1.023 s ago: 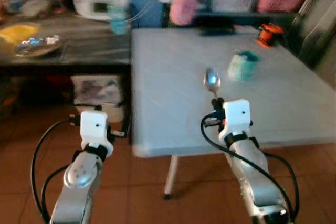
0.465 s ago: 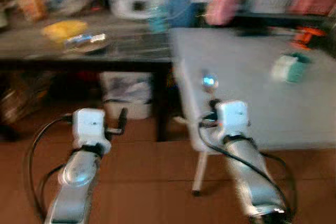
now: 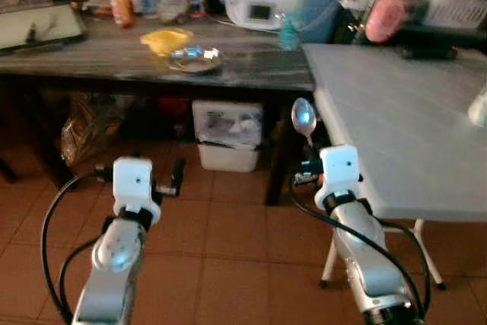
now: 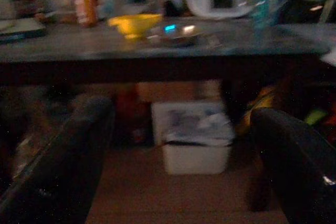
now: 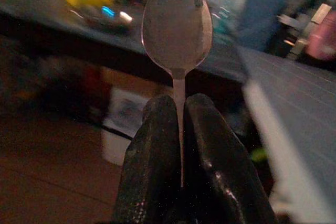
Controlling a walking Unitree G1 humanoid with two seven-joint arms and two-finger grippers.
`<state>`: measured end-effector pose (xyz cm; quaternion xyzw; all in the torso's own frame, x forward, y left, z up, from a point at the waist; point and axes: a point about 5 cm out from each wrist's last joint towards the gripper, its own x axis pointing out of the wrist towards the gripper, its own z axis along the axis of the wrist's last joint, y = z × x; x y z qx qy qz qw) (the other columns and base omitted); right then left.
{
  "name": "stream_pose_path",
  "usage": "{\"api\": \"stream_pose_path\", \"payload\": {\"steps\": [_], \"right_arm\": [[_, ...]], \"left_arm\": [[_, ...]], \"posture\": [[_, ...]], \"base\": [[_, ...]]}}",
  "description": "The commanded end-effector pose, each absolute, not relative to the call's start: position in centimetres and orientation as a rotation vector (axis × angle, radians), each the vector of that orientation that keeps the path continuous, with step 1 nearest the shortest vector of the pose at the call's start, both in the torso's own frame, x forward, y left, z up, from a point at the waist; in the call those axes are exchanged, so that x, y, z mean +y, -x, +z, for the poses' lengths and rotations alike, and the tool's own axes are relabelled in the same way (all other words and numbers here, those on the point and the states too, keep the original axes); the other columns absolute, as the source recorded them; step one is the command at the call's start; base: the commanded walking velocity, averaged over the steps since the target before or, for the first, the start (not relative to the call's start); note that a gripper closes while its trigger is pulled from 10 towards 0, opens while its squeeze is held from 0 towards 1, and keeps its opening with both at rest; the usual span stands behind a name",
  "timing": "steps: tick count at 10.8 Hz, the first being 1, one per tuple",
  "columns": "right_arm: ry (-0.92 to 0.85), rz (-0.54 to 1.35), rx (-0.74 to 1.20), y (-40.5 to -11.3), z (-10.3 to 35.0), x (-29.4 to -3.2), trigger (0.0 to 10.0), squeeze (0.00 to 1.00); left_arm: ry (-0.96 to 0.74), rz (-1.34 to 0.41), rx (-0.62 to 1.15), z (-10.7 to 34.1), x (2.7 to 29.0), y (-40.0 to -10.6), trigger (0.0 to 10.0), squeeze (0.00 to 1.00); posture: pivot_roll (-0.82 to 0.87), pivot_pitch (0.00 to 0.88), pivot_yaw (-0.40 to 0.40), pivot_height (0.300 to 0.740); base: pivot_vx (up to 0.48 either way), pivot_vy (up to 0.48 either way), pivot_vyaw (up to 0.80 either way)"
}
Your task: Setting the table
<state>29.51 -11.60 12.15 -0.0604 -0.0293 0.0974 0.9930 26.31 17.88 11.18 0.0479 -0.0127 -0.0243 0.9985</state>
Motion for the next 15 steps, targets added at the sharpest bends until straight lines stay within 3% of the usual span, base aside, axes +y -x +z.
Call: {"api": "stream_pose_path", "payload": {"steps": [1,4,10,15], "right_arm": [[0.131,0.186,-0.088,-29.7,12.8,-11.8,10.0,0.0],[0.127,0.178,-0.09,-29.7,12.8,-11.9,10.0,0.0],[0.128,0.166,-0.096,-29.9,12.9,-12.1,10.0,0.0],[0.132,0.159,-0.099,-30.0,12.8,-12.2,10.0,0.0]], "left_arm": [[-0.094,-0.055,-0.034,11.5,17.6,-26.5,10.0,0.0],[-0.104,-0.046,-0.037,11.4,17.7,-26.5,10.0,0.0],[-0.068,-0.106,-0.073,12.1,17.2,-26.5,10.0,0.0],[-0.031,-0.14,-0.079,12.0,16.6,-26.2,10.0,0.0]], "posture": [[0.15,0.0,-0.049,0.74],[0.15,0.0,-0.048,0.74],[0.15,0.0,-0.047,0.74],[0.15,0.0,-0.046,0.74]], "base": [[0.0,0.48,0.0],[0.0,0.459,0.0],[0.0,0.0,0.0],[0.405,0.0,0.0]]}}
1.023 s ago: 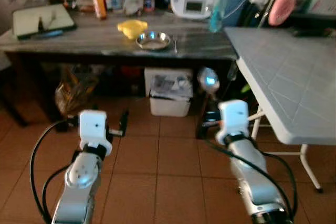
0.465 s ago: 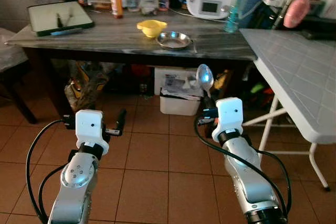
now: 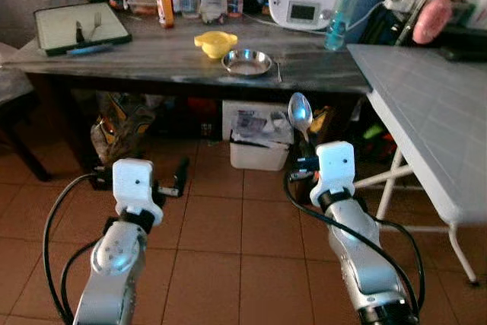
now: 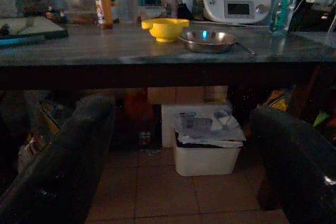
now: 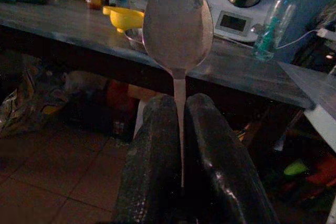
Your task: Setting the table
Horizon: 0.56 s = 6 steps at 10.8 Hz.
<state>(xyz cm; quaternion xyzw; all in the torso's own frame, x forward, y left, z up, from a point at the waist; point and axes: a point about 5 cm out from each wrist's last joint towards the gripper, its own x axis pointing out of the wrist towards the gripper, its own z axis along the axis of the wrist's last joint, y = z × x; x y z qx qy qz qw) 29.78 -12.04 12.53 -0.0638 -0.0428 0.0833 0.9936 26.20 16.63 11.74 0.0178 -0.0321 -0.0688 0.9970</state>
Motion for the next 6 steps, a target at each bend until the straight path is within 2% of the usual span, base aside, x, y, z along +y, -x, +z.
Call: {"api": "stream_pose_path", "payload": {"steps": [1,6], "right_arm": [[0.132,0.16,-0.1,-29.99,12.85,-12.14,10.0,0.0],[0.137,0.153,-0.105,-30.1,12.91,-12.2,10.0,0.0]], "left_arm": [[-0.028,-0.144,-0.08,12.05,16.51,-26.21,10.0,0.0],[0.0,-0.182,-0.079,12.01,15.92,-26.22,10.0,0.0]], "posture": [[0.15,0.0,-0.048,0.74],[0.14,0.0,-0.043,0.74]], "base": [[0.48,0.0,0.0],[0.48,0.0,0.0]]}}
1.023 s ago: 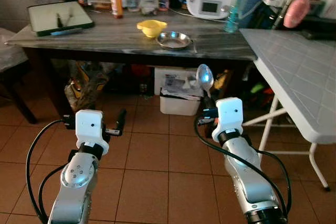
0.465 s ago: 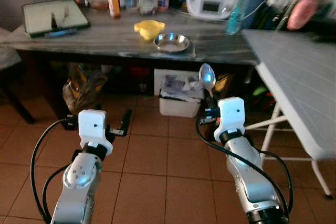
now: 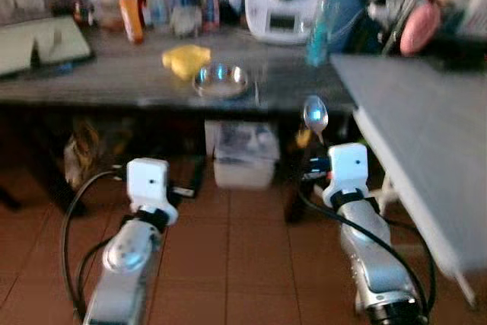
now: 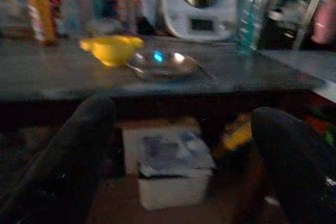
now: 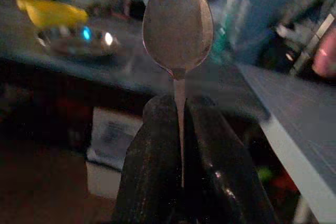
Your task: Setting the table
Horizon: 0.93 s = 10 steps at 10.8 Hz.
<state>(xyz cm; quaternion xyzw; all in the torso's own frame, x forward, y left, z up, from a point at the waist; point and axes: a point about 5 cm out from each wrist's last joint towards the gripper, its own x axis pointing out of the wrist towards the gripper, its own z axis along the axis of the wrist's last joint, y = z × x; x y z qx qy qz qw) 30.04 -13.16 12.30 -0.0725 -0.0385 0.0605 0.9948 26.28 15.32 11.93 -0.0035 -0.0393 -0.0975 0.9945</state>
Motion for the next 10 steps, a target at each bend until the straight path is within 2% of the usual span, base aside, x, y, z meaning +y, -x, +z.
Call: {"api": "stream_pose_path", "payload": {"steps": [1,7,9,10], "right_arm": [[0.144,0.143,-0.107,-30.22,12.93,-12.36,10.0,0.0],[0.168,0.163,-0.123,-30.32,13.18,-12.19,10.0,0.0],[0.162,0.164,-0.121,-30.28,13.08,-12.04,10.0,0.0],[0.16,0.159,-0.119,-30.26,13.02,-12.08,10.0,0.0]], "left_arm": [[0.003,-0.188,-0.078,11.95,15.7,-26.3,10.0,0.0],[0.004,-0.176,-0.078,11.79,15.63,-26.13,10.0,0.0],[-0.001,-0.177,-0.075,11.8,15.7,-26.14,10.0,0.0],[-0.004,-0.181,-0.075,11.85,15.72,-26.18,10.0,0.0]], "posture": [[0.14,0.0,-0.046,0.74],[0.15,0.0,-0.057,0.74],[0.15,0.0,-0.051,0.74],[0.15,0.0,-0.047,0.74]], "base": [[0.48,0.0,0.0],[0.48,0.0,0.0],[0.48,0.0,0.59],[0.48,0.0,0.0]]}}
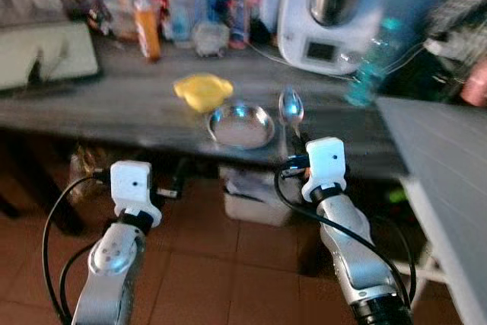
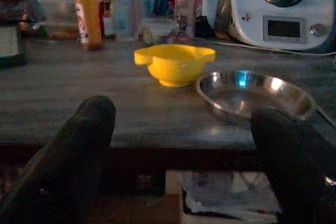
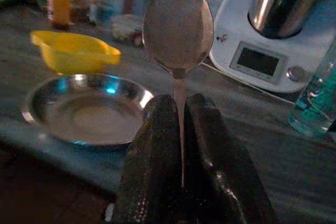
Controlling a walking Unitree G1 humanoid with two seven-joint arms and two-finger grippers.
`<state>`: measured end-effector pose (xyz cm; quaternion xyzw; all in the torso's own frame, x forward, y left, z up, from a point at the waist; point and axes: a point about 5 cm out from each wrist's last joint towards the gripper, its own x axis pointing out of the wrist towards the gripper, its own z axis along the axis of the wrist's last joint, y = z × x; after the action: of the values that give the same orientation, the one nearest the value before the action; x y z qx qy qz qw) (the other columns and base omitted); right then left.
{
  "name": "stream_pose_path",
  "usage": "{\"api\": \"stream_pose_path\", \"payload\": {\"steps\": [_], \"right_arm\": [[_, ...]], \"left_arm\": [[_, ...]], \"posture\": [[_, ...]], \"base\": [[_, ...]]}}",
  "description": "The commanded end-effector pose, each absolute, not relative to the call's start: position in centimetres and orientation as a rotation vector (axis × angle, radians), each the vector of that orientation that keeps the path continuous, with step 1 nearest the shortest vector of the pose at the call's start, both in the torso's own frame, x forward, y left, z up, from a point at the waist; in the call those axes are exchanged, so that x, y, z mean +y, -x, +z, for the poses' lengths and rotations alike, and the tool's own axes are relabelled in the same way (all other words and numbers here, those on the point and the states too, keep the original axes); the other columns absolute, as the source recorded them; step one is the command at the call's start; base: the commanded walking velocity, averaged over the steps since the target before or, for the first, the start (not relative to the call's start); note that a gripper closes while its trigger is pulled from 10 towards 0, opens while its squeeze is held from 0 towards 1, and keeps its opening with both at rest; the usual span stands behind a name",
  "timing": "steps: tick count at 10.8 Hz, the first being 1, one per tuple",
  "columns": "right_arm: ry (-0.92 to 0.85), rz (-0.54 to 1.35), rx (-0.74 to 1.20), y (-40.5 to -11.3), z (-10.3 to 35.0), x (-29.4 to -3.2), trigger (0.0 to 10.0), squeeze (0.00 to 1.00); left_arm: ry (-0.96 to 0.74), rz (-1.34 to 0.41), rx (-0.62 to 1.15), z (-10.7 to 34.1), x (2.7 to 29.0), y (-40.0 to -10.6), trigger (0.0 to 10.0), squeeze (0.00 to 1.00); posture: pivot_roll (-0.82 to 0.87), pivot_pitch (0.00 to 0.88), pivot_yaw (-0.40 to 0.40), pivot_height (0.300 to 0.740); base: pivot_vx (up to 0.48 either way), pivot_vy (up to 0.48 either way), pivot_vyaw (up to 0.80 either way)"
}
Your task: Setting the table
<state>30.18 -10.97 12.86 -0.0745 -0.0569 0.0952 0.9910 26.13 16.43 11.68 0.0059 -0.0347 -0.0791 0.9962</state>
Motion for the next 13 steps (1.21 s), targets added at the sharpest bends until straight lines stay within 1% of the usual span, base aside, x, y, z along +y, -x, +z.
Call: {"api": "stream_pose_path", "payload": {"steps": [1,2,4,6,7,8,11,13], "right_arm": [[0.162,0.154,-0.117,-30.3,12.9,-12.1,10.0,0.0],[0.161,0.149,-0.117,-30.2,12.9,-12.2,10.0,0.0],[0.159,0.138,-0.118,-30.1,12.9,-12.2,10.0,0.0],[0.164,0.103,-0.12,-30.0,12.9,-12.5,10.0,0.0],[0.17,0.082,-0.119,-29.9,12.8,-12.7,10.0,0.0],[0.177,0.027,-0.11,-29.7,12.7,-13.4,10.0,0.0],[0.146,-0.051,-0.061,-29.1,12.2,-14.8,10.0,0.0],[0.099,-0.116,0.006,-28.3,11.2,-15.8,10.0,0.0]], "left_arm": [[-0.005,-0.184,-0.081,12.0,15.7,-26.2,10.0,0.0],[-0.005,-0.186,-0.079,12.0,15.7,-26.3,10.0,0.0],[-0.001,-0.194,-0.081,12.0,15.6,-26.2,10.0,0.0],[-0.014,-0.244,-0.084,12.0,15.3,-25.6,10.0,0.0],[-0.013,-0.302,-0.077,12.0,14.9,-25.2,10.0,0.0],[-0.029,-0.392,-0.055,11.9,14.4,-24.4,10.0,0.0],[-0.044,-0.477,-0.031,11.7,14.0,-23.8,10.0,0.0],[-0.039,-0.528,-0.009,11.7,13.7,-23.5,10.0,0.0]], "posture": [[0.15,0.0,-0.045,0.74],[0.15,0.0,-0.047,0.74],[0.15,0.0,-0.048,0.74],[0.15,0.0,-0.048,0.74],[0.16,0.0,-0.047,0.74],[0.16,0.005,-0.045,0.74],[0.14,0.018,-0.033,0.74],[0.13,0.032,-0.024,0.74]], "base": [[0.424,0.0,0.0],[0.409,0.0,0.0],[0.0,0.0,0.0],[0.0,0.0,0.0],[0.0,0.0,0.0],[0.0,0.0,0.0],[0.0,0.0,0.0],[0.0,0.0,0.0]]}}
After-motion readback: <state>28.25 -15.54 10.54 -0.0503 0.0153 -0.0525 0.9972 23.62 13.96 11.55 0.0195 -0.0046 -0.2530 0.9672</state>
